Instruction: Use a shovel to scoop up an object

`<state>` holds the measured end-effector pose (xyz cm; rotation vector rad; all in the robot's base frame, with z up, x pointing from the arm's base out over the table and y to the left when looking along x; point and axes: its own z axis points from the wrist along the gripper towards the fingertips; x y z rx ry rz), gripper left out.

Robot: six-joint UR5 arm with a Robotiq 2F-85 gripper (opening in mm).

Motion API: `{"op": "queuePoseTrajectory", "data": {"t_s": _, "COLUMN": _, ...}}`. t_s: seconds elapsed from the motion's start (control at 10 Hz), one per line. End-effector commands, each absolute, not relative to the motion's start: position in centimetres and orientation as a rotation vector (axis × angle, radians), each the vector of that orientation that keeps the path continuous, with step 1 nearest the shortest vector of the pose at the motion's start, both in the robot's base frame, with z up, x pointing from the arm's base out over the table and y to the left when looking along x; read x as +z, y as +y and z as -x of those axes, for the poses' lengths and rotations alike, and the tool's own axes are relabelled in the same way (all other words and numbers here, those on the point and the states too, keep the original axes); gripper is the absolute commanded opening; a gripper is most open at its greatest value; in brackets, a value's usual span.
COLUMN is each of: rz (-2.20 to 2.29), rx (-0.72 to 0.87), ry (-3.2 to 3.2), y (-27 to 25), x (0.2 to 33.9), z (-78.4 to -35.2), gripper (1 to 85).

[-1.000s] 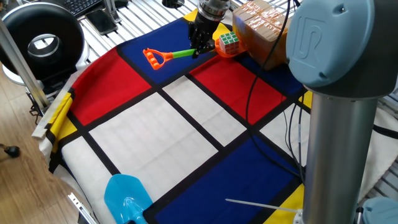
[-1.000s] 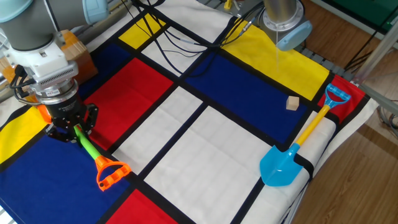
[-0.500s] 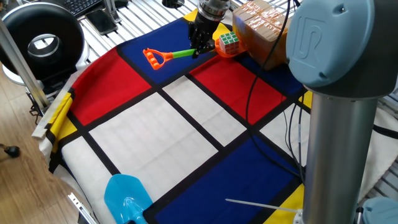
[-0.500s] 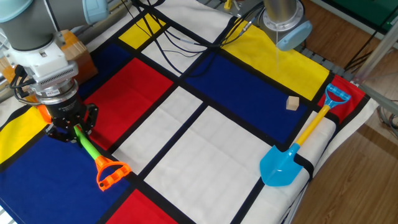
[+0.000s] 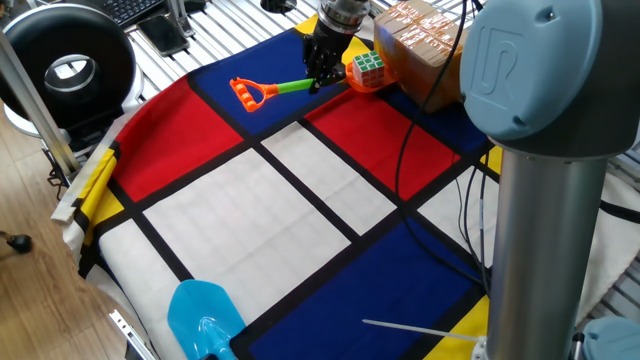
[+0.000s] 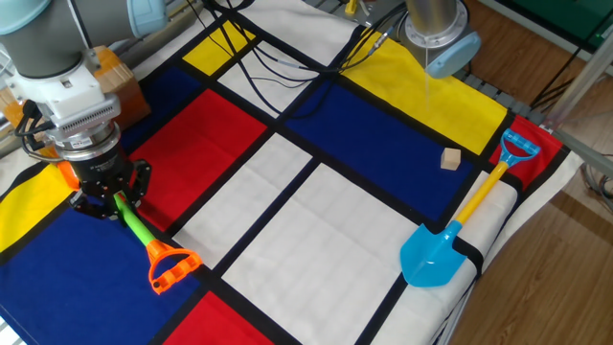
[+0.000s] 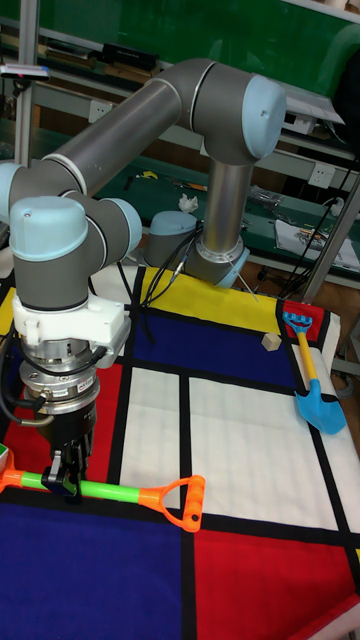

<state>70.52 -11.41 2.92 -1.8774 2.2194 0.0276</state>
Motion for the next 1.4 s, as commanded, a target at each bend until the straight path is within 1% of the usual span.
{"op": "queuePoseTrajectory", "data": {"t_s": 0.0, "rz": 1.865, "rx": 0.024, "ry": 2.338, "y": -13.0, "x": 2.8, "z": -68.9, "gripper": 1.0}}
{"op": "queuePoseTrajectory", "data": {"t_s": 0.8, "rz": 1.881, "rx": -0.011, "ry": 2.341, "y": -13.7, "x": 2.8, "z": -69.0, "gripper": 1.0}}
{"op": "queuePoseTrajectory", "data": {"t_s": 1.0, "rz": 1.882, "rx": -0.047, "ry": 2.334, "y": -12.6, "x": 3.0, "z": -69.6, "gripper": 1.0}}
{"op": "queuePoseTrajectory", "data": {"t_s": 1.3, "rz": 1.869, "rx": -0.049, "ry": 2.346, "y": -10.8, "x": 3.3, "z": -69.9, "gripper": 1.0}}
